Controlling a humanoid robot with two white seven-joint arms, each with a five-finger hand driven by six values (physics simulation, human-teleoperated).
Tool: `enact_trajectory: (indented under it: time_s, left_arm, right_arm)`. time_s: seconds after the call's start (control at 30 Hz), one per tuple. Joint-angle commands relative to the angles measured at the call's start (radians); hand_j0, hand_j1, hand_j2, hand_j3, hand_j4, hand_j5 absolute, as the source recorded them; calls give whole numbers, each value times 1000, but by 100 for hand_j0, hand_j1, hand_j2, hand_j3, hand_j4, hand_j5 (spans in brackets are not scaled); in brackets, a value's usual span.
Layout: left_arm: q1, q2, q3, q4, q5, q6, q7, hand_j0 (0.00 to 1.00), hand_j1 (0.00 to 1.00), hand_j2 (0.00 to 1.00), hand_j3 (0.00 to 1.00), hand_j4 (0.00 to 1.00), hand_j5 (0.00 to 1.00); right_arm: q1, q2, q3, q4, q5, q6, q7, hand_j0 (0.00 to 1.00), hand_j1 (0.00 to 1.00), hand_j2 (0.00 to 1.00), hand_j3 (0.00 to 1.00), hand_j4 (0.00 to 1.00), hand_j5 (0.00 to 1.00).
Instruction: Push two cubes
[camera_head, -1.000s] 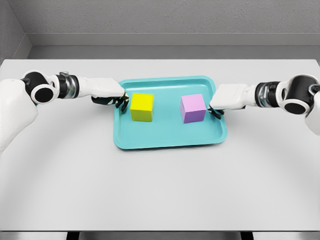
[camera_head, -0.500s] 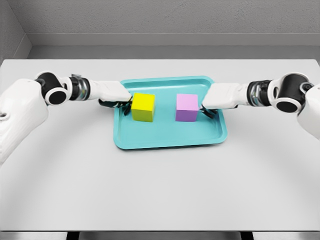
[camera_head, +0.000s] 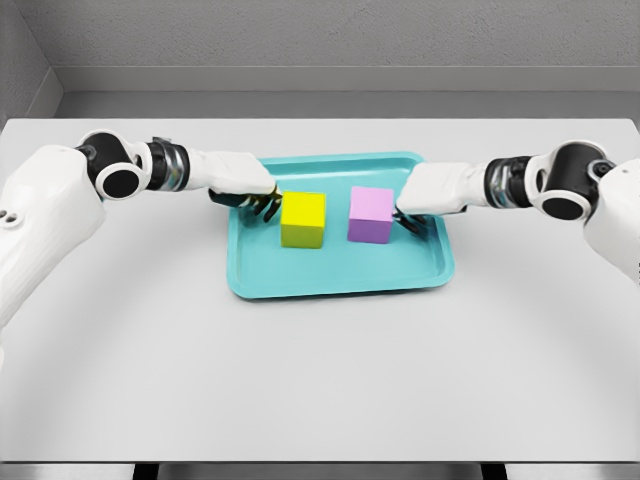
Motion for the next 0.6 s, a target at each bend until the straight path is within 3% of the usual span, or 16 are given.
enact_trajectory:
  time_s: [0.0,0.2,0.33,0.57]
  left_arm:
    - [0,0,0,-2,18,2,-1,36,36,36,36,36,36]
    - [-2,-2,0,-2,18,2,-1,36,36,36,36,36,36]
    - [-9,-3,1,-2,16,2,-1,36,36,36,36,36,36]
    - [-20,14,7,-6,21,2,-1,36,36,36,36,36,36]
  right_arm:
    - [0,14,6,0,-3,2,0,28,28,28,28,28,28]
    - [-5,11,7,4,-3,2,0,28,28,28,28,28,28]
    - [-26,9,-2,52,-4,2,0,28,28,28,28,28,28]
    - [-52,68,0,113,-4,2,0,28,28,28,28,28,28]
